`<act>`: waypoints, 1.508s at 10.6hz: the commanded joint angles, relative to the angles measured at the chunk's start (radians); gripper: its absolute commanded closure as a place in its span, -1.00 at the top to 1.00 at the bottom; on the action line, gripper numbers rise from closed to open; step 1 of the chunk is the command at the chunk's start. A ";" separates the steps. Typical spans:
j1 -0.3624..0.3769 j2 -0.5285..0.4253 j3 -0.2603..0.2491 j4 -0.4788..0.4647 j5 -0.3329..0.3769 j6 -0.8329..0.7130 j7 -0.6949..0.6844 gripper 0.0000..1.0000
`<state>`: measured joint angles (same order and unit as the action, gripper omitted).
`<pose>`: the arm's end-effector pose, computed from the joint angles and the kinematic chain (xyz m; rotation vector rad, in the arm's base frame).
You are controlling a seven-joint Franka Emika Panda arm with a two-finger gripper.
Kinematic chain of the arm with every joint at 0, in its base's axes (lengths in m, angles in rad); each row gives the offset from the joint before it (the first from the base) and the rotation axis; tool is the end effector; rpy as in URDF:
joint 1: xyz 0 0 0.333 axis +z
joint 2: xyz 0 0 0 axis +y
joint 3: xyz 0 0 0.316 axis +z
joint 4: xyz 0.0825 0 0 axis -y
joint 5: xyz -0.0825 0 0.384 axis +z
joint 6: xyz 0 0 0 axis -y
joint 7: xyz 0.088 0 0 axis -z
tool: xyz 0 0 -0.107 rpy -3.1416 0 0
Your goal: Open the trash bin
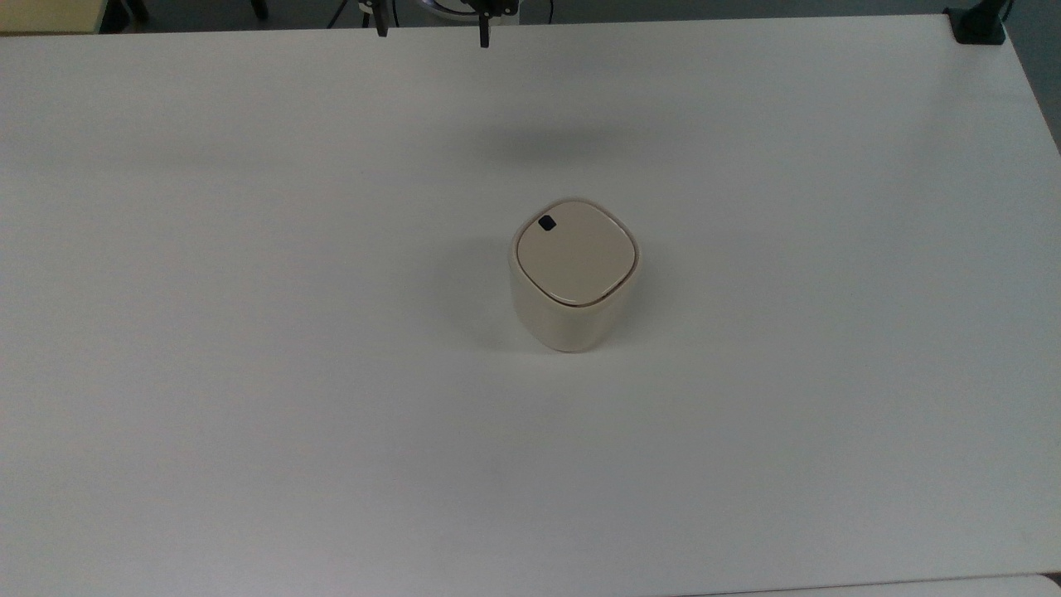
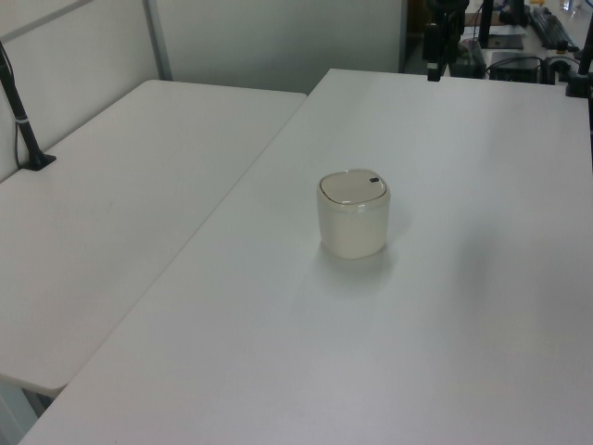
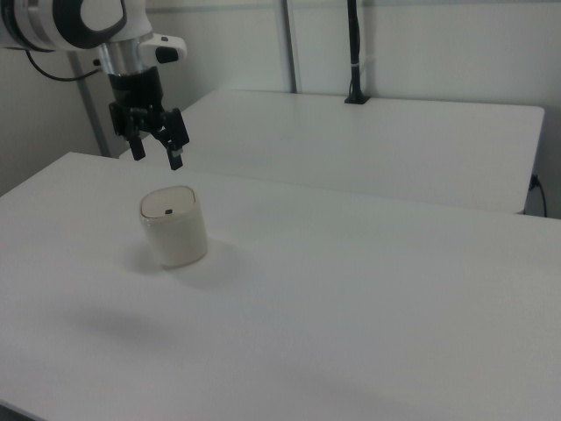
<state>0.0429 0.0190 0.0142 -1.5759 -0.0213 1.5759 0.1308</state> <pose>0.5595 0.0296 0.6120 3.1167 -0.1144 -0.0264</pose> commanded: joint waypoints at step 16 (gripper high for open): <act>0.095 0.157 0.015 -0.012 0.024 0.249 -0.059 -1.00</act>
<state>0.1121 0.1384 0.0321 -1.5835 -0.0129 1.7598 0.1000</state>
